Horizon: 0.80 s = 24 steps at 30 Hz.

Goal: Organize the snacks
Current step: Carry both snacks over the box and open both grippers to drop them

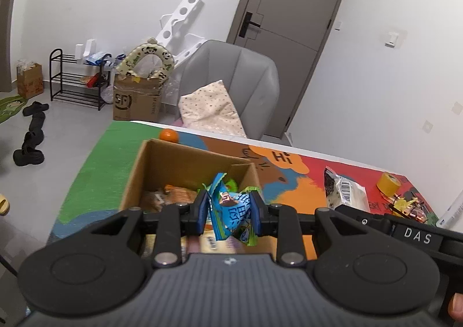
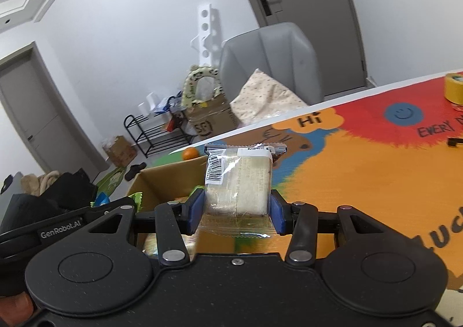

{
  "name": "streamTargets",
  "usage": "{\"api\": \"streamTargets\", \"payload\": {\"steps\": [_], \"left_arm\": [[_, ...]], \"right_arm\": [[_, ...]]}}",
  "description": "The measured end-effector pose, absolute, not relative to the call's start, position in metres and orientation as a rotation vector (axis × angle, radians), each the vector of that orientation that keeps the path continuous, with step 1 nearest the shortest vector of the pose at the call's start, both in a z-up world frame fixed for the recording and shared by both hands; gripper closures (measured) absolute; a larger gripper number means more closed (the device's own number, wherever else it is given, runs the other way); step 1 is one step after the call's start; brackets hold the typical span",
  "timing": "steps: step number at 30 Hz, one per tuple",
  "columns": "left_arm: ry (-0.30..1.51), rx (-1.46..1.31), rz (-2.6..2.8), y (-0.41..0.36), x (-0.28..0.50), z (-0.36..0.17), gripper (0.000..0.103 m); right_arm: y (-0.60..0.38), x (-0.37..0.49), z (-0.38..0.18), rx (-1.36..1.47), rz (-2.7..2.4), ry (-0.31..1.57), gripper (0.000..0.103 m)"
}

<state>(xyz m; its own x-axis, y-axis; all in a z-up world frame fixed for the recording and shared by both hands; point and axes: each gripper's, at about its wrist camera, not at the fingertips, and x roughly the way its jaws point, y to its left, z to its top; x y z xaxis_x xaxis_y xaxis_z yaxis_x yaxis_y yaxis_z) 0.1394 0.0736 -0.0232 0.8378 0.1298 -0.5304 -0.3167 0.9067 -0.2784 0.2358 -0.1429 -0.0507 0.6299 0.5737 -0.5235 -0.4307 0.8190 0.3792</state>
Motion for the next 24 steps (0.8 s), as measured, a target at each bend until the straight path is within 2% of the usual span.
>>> {"api": "streamTargets", "payload": {"steps": [15,17,24], "left_arm": [[0.526,-0.407,0.284,0.11,0.114,-0.032,0.074],[0.526,-0.41,0.287,0.112,0.111,-0.032,0.074],[0.538,-0.422,0.28,0.117,0.11,-0.034,0.074]], "right_arm": [[-0.086,0.216,-0.047,0.174,0.719,0.716,0.057],[-0.083,0.217,-0.05,0.172,0.718,0.722,0.046],[-0.095,0.218,-0.049,0.202,0.677,0.713,0.035]]}}
